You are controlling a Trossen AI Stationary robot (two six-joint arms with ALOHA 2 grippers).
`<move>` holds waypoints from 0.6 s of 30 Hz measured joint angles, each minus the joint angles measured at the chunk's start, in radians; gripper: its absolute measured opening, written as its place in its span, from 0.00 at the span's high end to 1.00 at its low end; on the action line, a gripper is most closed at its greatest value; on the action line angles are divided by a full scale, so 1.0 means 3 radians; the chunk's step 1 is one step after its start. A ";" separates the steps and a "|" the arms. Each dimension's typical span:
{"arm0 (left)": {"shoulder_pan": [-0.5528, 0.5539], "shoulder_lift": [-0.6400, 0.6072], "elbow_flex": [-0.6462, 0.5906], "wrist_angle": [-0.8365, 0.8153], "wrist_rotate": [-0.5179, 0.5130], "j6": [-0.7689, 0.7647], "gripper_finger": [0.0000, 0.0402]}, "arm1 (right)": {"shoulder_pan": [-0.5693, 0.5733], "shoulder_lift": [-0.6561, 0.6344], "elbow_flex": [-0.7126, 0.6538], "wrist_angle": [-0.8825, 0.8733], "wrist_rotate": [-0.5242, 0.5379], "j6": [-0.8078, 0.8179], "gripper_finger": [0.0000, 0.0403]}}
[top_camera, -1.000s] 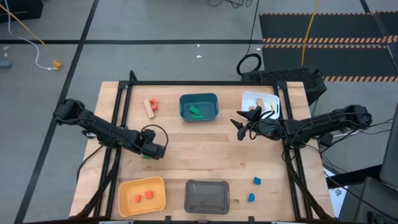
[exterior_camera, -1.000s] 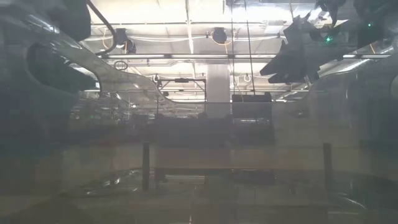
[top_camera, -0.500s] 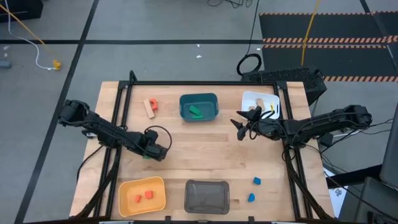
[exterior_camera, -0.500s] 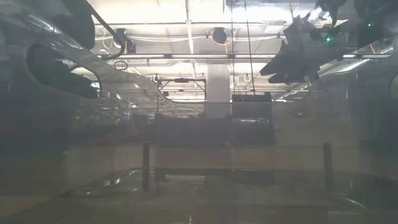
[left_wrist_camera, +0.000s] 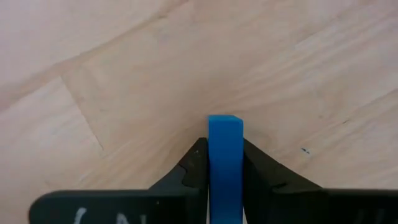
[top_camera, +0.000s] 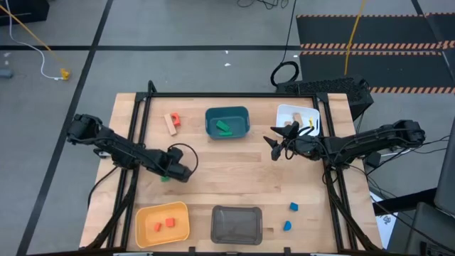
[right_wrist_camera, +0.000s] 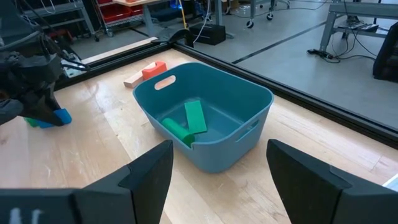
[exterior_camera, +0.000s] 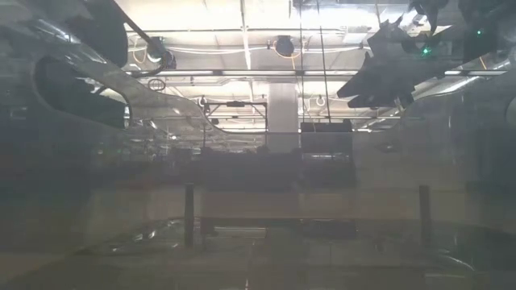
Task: Sort & place blocks by color
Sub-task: Put the top left blue block into the black bin
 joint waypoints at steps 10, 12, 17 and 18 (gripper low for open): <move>0.0266 0.0000 0.0414 0.0228 -0.0311 0.0848 0.85 | -0.0001 0.0000 0.0000 -0.0024 0.0001 -0.0491 0.38; 0.0278 0.0000 0.0505 0.0410 -0.0384 0.1079 0.85 | -0.0001 0.0000 0.0000 -0.0024 0.0000 -0.0465 0.38; 0.0286 0.0000 0.0585 0.1325 -0.0521 0.1760 0.85 | -0.0001 0.0000 0.0000 -0.0024 0.0001 -0.0463 0.38; 0.0286 0.0000 0.0585 0.1553 -0.0526 0.1907 0.85 | -0.0001 0.0000 0.0000 -0.0024 0.0000 -0.0463 0.38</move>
